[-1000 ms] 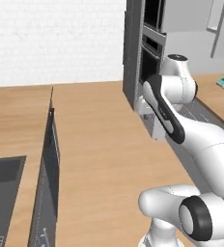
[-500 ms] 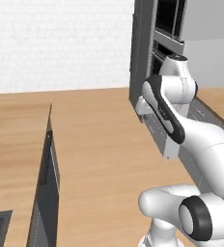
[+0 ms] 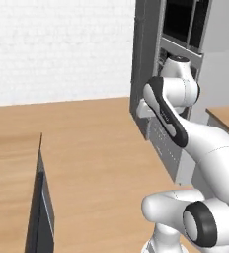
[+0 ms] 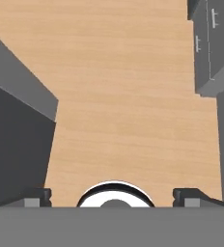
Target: Gather all objects into one cabinet and sort the glasses and bowls to opposite sides.
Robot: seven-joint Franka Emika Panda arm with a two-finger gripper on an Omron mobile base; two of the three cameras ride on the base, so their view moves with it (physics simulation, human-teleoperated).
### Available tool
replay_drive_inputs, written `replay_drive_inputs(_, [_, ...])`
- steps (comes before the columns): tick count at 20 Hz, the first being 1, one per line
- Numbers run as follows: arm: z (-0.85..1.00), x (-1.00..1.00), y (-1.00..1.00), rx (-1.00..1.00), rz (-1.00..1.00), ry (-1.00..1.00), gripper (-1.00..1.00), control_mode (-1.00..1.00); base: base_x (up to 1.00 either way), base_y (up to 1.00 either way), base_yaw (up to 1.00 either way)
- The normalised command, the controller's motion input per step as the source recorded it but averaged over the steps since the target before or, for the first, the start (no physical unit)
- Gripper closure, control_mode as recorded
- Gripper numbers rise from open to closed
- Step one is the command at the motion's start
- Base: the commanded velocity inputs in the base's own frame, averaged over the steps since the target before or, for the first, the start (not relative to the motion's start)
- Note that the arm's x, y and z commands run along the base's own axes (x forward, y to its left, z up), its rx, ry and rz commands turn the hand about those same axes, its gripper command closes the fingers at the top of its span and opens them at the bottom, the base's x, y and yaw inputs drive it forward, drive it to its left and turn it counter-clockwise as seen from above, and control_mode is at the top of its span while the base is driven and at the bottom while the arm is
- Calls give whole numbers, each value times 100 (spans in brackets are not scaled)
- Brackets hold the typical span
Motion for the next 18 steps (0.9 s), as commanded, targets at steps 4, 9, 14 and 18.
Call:
replay_drive_inputs(4, [0, 0, 0, 0, 0, 0, -100, 100, 100, -1, -51])
replay_drive_inputs(9, [0, 0, 0, 0, 0, 0, -100, 100, 85, 10, -71])
replay_drive_inputs(14, [0, 0, 0, 0, 0, 0, -100, 100, 54, 7, -82])
replay_drive_inputs(18, [0, 0, 0, 0, 0, 0, -100, 100, 32, 0, -83])
